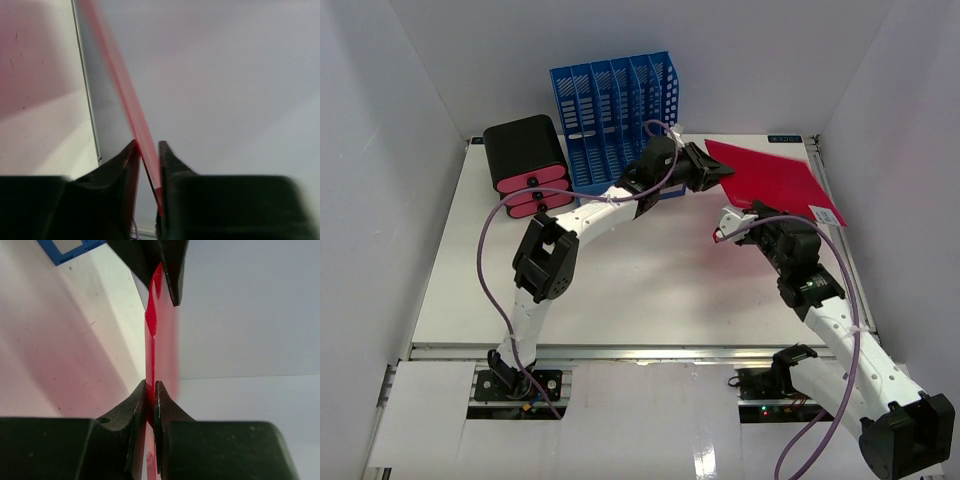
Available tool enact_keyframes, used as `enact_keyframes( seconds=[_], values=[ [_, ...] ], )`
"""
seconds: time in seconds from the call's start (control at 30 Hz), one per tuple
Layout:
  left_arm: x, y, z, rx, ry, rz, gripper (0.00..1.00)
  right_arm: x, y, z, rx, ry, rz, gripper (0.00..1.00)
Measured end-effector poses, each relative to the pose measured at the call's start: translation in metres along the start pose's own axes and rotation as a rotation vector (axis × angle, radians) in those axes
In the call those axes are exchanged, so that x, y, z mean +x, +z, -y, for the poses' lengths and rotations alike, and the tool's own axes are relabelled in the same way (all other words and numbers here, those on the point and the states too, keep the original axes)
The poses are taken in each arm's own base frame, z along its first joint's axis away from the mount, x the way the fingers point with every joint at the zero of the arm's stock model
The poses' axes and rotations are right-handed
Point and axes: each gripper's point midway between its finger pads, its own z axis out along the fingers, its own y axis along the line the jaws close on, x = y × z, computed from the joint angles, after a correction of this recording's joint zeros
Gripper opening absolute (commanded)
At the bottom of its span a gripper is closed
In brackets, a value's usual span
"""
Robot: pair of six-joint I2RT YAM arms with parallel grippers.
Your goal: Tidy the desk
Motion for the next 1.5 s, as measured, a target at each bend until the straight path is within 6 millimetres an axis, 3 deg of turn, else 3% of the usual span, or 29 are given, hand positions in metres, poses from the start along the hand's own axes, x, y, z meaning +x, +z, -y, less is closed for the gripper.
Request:
enact_keyframes(
  seconds=[0.03,0.1,0.57,0.67,0.8,0.87,0.97,1.13,1.23,1.37,1.5],
  values=[
    [-0.001,-0.002,0.003,0.005,0.006,-0.004,0.73,-0.003,-0.001,0.002,-0.003,0.017,0.007,0.08],
    [-0.003,-0.007,0.011,0.018,0.023,-0.008,0.77,-0.008,-0.002,0.005,-0.014,0.046,0.022,0.08],
    [-0.023,-0.074,0.095,0.078,0.287,0.063,0.83,-0.043,-0.014,0.044,-0.008,0.202,0.129,0.08],
    [-0.041,-0.104,0.113,0.071,0.364,0.123,0.84,-0.047,-0.013,0.049,-0.024,0.249,0.134,0.08],
    [-0.064,-0.160,0.135,0.057,0.475,0.236,0.89,-0.055,-0.006,0.059,-0.043,0.315,0.143,0.08],
    [-0.065,-0.187,0.141,0.035,0.535,0.281,0.92,-0.062,0.000,0.069,-0.050,0.352,0.155,0.08],
    [-0.052,-0.225,0.147,0.008,0.636,0.333,0.98,-0.078,0.008,0.088,-0.049,0.412,0.198,0.08],
    [-0.028,-0.292,0.144,-0.039,0.772,0.447,0.98,-0.107,0.014,0.124,-0.035,0.498,0.284,0.08],
    [-0.017,-0.325,0.129,-0.079,0.808,0.504,0.98,-0.122,0.017,0.143,-0.031,0.548,0.331,0.08],
    [-0.010,-0.346,0.101,-0.139,0.821,0.533,0.98,-0.139,0.022,0.159,-0.046,0.615,0.383,0.08],
    [-0.006,-0.351,0.047,-0.257,0.793,0.514,0.98,-0.157,0.031,0.180,-0.052,0.694,0.439,0.08]
  ],
)
